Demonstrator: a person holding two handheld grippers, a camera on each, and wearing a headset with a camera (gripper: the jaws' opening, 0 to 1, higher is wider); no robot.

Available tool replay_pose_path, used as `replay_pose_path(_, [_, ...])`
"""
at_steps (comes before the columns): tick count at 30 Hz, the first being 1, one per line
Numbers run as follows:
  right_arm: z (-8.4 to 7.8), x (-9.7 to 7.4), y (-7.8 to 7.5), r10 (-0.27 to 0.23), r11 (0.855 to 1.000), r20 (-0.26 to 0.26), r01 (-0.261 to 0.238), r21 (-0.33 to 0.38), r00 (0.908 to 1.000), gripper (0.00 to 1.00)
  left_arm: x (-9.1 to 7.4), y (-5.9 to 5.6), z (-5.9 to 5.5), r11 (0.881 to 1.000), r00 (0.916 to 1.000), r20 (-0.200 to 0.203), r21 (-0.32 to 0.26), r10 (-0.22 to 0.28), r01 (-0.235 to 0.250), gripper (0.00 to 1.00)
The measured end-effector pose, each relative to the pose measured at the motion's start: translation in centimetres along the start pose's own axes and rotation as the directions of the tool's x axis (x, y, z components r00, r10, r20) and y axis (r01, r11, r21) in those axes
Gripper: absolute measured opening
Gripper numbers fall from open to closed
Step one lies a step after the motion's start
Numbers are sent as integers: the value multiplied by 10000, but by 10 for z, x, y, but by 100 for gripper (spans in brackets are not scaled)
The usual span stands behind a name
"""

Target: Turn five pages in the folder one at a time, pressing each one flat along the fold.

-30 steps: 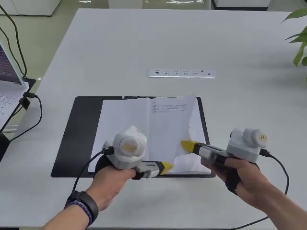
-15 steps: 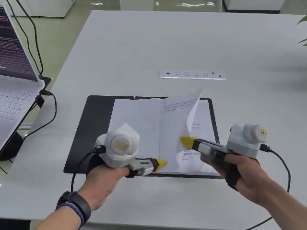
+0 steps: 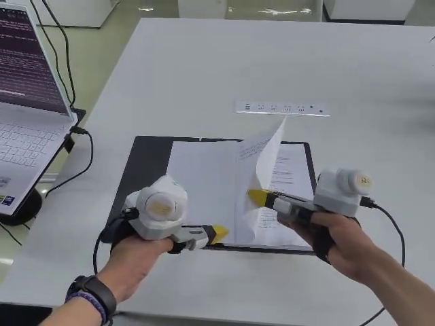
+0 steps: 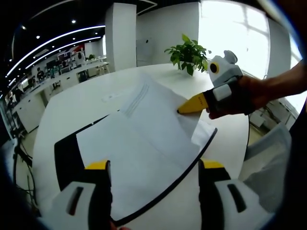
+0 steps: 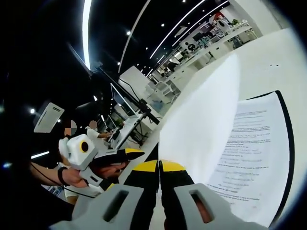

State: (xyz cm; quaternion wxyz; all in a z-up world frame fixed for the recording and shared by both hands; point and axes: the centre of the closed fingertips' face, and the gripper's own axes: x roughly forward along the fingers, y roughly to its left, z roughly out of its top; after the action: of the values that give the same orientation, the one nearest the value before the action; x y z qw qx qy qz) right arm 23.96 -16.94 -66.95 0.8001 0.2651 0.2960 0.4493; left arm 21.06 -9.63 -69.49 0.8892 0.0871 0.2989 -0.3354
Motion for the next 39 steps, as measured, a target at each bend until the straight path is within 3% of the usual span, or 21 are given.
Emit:
replay_pose_path(18, [-18,52,39,819,9962,-810,-840,-232,9933,0,-37,28,-14,9970,9980,194,-486,606,-596,74])
replay_pose_path(28, [-30,68,47,985,9942,-1326,-1032,-291,9863,0,-50,42,-28,9922,9956,232,-889,903,-879,74])
replay_pose_path(39, [-41,92,51,1032,9939,-1767,-1083,-196,9788,0,-53,48,-29,9889,9940,462,-1158,996,-937,74])
